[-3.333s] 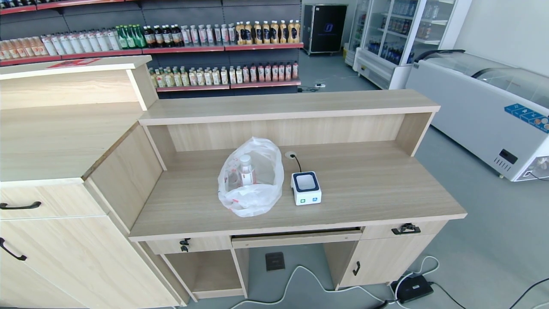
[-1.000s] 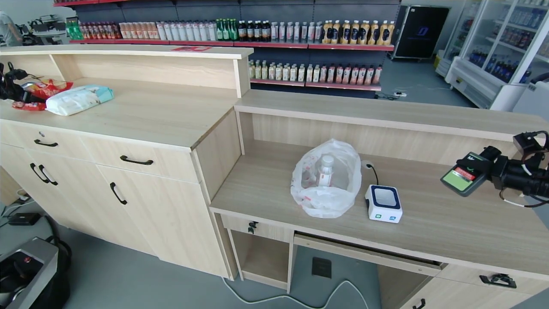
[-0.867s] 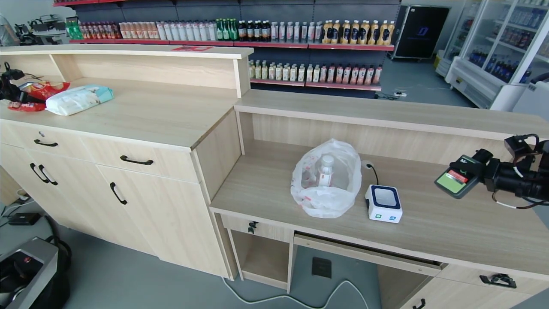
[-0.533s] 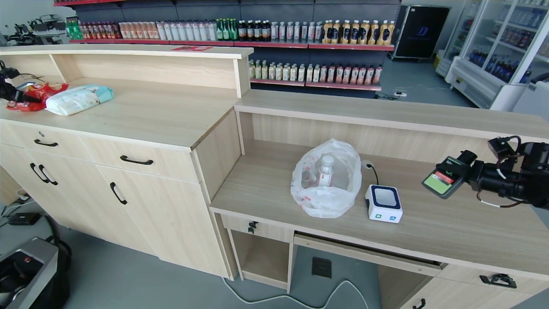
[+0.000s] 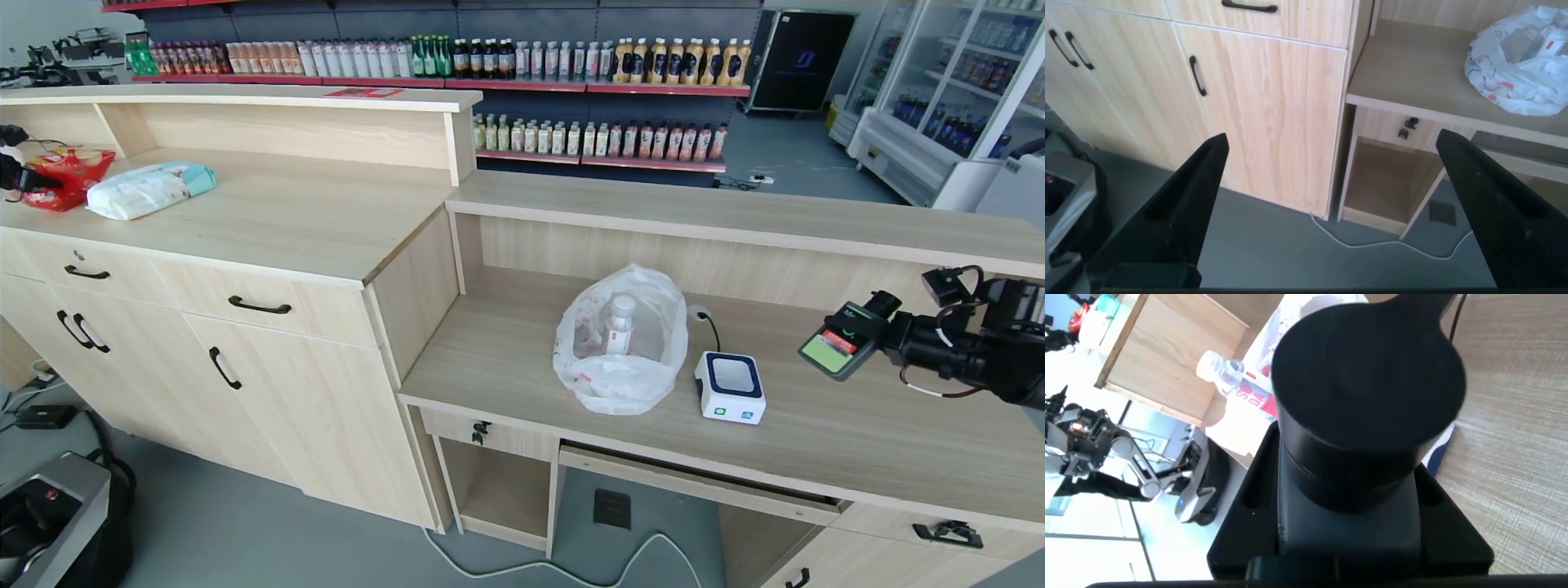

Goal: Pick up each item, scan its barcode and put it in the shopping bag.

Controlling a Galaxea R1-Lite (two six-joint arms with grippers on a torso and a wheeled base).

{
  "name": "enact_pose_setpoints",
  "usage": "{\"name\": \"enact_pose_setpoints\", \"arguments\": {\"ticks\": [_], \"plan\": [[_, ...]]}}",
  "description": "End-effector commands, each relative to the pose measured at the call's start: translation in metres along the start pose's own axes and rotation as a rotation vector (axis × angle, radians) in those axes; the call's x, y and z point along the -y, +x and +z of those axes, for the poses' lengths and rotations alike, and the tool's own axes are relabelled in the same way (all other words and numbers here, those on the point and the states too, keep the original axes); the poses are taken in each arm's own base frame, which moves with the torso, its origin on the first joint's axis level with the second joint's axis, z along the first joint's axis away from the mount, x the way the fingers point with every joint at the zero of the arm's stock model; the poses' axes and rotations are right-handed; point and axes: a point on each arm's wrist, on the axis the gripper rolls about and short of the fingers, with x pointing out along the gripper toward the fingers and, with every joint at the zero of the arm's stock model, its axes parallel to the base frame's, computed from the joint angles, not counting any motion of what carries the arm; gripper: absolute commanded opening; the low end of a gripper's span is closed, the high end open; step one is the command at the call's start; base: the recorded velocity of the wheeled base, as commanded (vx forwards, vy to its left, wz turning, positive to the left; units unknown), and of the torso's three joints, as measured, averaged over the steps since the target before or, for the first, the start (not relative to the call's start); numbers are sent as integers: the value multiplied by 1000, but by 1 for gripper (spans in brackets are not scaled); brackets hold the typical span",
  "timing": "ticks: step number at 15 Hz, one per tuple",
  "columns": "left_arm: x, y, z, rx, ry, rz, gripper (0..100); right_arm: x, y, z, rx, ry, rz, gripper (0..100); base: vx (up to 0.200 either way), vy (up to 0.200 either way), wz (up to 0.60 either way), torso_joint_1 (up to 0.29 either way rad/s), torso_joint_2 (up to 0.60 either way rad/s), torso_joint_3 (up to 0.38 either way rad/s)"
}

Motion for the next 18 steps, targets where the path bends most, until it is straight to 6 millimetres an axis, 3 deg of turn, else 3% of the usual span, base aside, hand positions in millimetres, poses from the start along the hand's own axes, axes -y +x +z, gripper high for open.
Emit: {"name": "enact_pose_setpoints", "arguments": {"ticks": [1, 6, 14, 18], "plan": [[0, 0, 0, 0, 0, 1, 100, 11, 0, -4, 1, 11, -10, 0, 0, 0, 0, 0, 0, 0], [0, 0, 0, 0, 0, 1, 100, 19, 4, -10, 1, 9, -14, 0, 0, 0, 0, 0, 0, 0], [0, 0, 0, 0, 0, 1, 100, 15, 12, -14, -16, 13, 2, 0, 0, 0, 0, 0, 0, 0], [0, 0, 0, 0, 0, 1, 100, 15, 32, -24, -25, -17, 39, 0, 0, 0, 0, 0, 0, 0]]}}
